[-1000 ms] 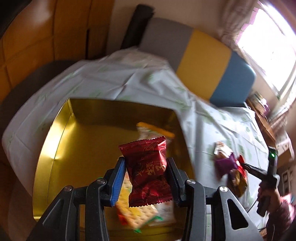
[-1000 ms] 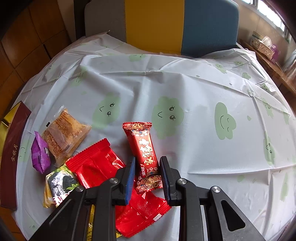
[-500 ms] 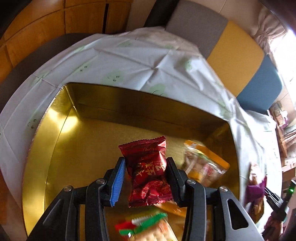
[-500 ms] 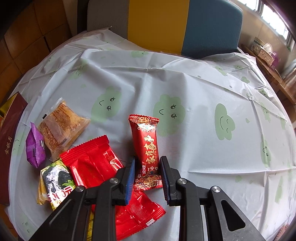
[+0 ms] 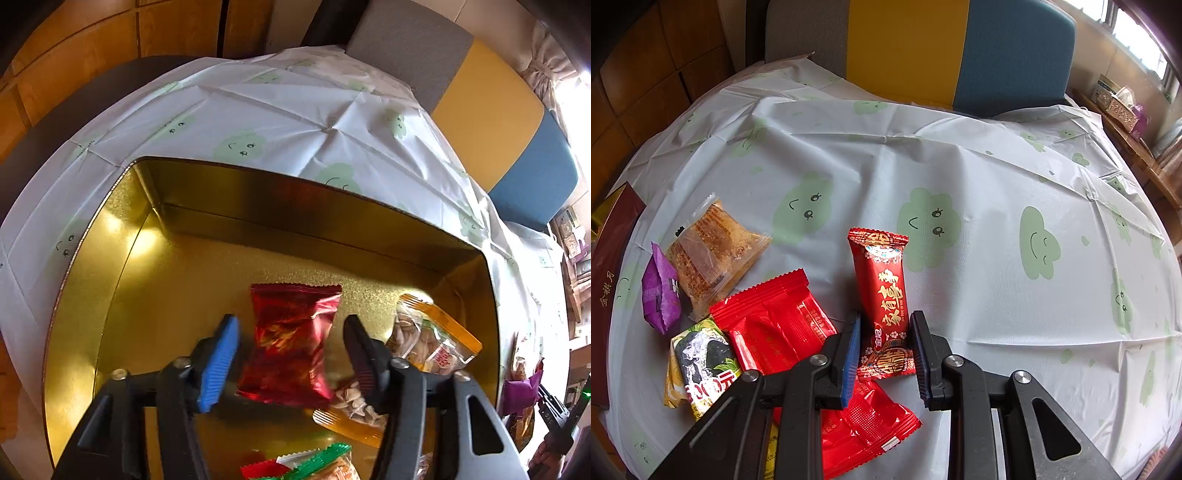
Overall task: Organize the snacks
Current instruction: 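Carry the red candy bar into the gold tray and open the right tool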
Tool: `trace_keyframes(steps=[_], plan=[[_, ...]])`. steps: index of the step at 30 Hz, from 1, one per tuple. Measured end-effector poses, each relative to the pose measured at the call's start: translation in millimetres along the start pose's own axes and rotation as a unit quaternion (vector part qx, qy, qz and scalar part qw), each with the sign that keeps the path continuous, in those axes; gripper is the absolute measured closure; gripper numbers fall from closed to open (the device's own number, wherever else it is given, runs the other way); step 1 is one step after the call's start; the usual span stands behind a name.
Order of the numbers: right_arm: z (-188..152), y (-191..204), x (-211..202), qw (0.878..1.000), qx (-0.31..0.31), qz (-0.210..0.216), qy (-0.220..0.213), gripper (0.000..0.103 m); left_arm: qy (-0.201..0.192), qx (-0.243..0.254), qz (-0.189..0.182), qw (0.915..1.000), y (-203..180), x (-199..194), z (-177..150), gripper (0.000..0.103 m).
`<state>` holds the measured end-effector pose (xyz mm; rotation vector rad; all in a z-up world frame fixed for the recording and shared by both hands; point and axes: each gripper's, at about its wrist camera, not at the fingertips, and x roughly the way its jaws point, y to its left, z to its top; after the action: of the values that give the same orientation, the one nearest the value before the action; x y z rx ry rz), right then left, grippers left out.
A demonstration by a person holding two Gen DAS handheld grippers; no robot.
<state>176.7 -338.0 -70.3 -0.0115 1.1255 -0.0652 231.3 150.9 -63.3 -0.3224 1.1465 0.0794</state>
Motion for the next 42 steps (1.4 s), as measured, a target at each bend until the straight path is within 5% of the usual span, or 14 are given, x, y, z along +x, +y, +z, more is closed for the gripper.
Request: trace_keyframes(steps=[4,11,21,42], plan=[[-0.2,0.8,0.0,1.0,-0.001,-0.001,0.0,0.077,-0.015,0.003,0.005,0.9999,-0.2,-16.9,-4.5,0.041],[1.6,1.9,-0.8,1.0,0.007,-0.001,0.002,0.078,-0.104,0.081,0.014,0.9912,-29.8,-84.6,-51.3,0.041],[6.2,0.3,-33.2,0.997,0.034,0.06,-0.038,0.079,-0.156,0.154,0.007,0.9757,-51.7,-134.5,-124.7,0.041],[-25.5,193.0,-109.5,0.968,-0.122,0.207,-0.072,0.079,-0.157,0.134,0.046,0.9772,-25.9,-137.6,-161.5,0.041]])
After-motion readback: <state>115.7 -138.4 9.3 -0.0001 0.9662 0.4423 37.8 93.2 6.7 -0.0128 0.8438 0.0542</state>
